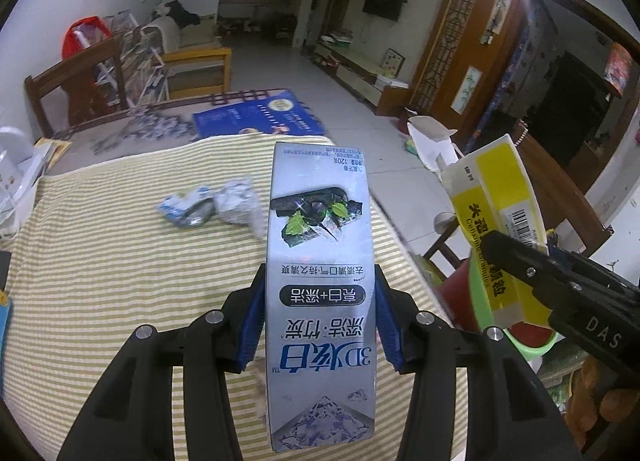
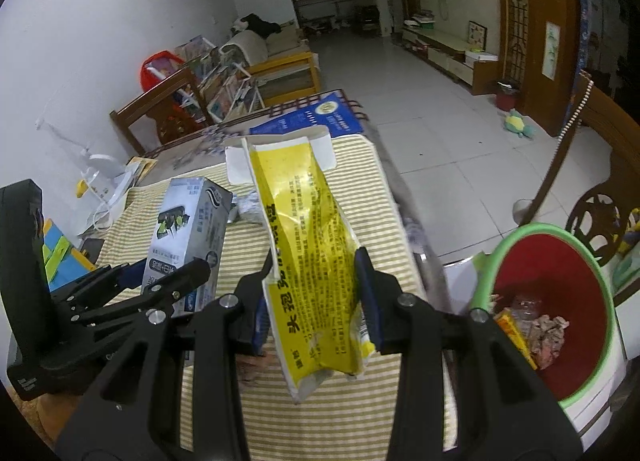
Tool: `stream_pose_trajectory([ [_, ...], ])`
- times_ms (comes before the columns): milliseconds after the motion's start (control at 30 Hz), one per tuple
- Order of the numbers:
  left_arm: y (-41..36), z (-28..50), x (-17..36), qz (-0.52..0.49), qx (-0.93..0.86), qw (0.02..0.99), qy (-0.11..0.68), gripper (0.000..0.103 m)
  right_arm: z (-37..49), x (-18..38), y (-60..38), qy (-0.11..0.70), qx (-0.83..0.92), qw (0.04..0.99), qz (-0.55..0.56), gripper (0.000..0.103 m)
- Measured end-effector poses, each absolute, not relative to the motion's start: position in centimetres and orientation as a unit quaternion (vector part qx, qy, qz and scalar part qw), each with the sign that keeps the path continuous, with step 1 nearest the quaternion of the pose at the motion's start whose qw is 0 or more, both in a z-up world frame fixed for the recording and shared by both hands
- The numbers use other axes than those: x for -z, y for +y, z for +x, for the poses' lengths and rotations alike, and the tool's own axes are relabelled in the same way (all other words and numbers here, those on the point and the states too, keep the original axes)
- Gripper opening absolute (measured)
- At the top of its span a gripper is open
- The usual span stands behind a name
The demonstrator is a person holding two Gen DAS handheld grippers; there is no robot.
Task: Collect trash
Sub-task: 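Carry the milk carton and yellow wrapper over the red bucket, then open both tools to drop the carton and wrapper into the bucket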
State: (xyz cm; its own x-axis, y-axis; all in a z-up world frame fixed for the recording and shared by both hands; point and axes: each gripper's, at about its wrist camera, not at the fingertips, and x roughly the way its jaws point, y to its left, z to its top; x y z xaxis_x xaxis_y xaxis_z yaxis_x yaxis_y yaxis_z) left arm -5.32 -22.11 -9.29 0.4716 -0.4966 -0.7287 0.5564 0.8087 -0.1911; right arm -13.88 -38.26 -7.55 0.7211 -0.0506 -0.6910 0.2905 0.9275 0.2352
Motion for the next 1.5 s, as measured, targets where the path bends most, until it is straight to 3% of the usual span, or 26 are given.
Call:
stream_pose_trajectory([
  [1500,-48.6,-15.4,11.9,0.133,0.429,0.784,0.429,0.046,-27.8,10.9,-61.3,0.343,0.230,0.871,0.265,0.037],
])
